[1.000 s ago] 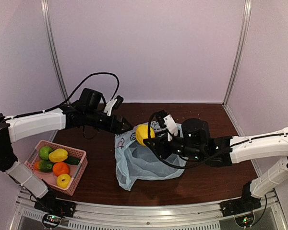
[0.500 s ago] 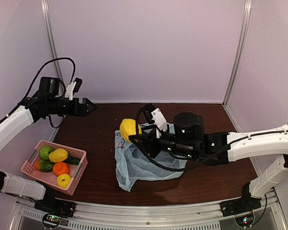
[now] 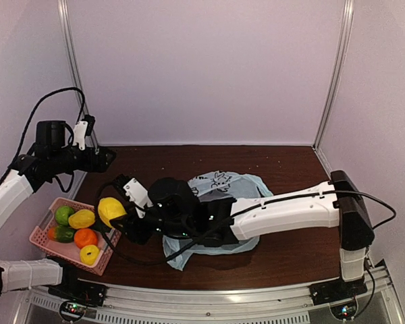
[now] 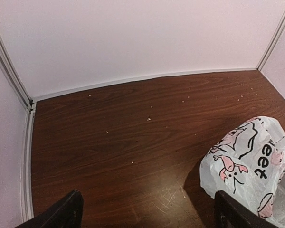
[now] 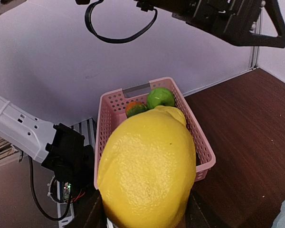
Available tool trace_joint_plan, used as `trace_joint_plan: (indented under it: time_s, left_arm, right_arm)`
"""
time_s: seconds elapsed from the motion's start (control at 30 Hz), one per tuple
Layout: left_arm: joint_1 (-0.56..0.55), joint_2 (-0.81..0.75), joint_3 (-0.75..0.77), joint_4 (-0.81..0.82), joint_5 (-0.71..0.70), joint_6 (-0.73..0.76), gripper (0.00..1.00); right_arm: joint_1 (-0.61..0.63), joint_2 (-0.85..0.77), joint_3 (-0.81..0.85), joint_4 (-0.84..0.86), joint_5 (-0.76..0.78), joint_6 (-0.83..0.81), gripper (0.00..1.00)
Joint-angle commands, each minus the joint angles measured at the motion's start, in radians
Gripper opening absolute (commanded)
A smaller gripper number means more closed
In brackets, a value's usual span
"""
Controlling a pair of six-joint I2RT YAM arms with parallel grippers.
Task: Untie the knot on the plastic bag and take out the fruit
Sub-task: Place the fake fruit in the bin.
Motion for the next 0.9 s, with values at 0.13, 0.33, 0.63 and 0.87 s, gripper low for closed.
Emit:
trace_joint_plan:
  time_s: [0.13, 0.33, 0.63, 0.87]
  left_arm:
    - [0.008, -0.046, -0.041, 0.051, -0.094, 0.024, 0.97]
    - [0.008, -0.04, -0.049, 0.05, -0.088, 0.013, 0.97]
    - [0.008, -0.04, -0.052, 0.054, -0.086, 0.005, 0.97]
    - [0.008, -0.024, -0.052, 0.046, -0.088, 0.005, 0.97]
  right_arm:
    - [0.008, 0.245, 0.303, -0.131, -0.094, -0.03, 0.45]
    - [0.007, 0.423, 0.515, -0.183, -0.128, -0.029, 0.46]
    - [-0.001, 0.544, 0.628, -0.204, -0.106, -0.028, 0.51]
    - [-0.012, 0.538, 0.631, -0.223, -0.086, -0.022, 0.75]
